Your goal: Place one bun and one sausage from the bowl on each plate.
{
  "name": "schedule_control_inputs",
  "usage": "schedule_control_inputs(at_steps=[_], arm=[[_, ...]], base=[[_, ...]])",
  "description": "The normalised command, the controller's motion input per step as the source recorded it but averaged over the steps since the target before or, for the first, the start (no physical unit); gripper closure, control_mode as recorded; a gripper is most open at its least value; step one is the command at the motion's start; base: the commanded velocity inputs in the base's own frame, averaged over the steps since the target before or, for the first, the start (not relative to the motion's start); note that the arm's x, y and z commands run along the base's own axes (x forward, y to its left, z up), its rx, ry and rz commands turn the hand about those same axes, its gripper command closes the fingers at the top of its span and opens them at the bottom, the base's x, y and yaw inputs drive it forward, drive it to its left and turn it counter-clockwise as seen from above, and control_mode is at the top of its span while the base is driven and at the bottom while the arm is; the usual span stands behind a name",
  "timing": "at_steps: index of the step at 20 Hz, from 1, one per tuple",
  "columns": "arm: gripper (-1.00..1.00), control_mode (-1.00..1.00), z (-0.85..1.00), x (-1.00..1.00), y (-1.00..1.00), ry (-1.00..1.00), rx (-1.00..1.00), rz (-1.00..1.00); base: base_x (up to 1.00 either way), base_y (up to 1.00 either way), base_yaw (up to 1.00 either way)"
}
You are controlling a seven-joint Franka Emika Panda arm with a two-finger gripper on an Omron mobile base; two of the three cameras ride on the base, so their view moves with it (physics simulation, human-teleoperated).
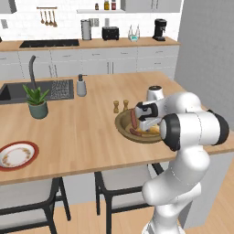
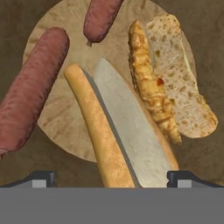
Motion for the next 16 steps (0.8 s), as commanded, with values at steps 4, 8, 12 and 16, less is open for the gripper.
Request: schedule_control_inputs(at_steps=[4, 8, 12, 16], arm=[[-1.00, -1.00, -0.03, 0.02, 0.00, 0.00, 0.00, 0.01], [-1.00, -1.00, 0.00, 0.01, 0.00, 0.00, 0.00, 0.03], [-1.00, -1.00, -0.06, 0.00, 0.00, 0.00, 0.00, 0.03], [-1.00, -1.00, -0.16, 0.00, 0.00, 0.00, 0.00, 0.02]], base=[[0.00, 0.00, 0.00], [0.00, 0.00, 0.00], [0.00, 0.00, 0.00], [0.00, 0.00, 0.00]])
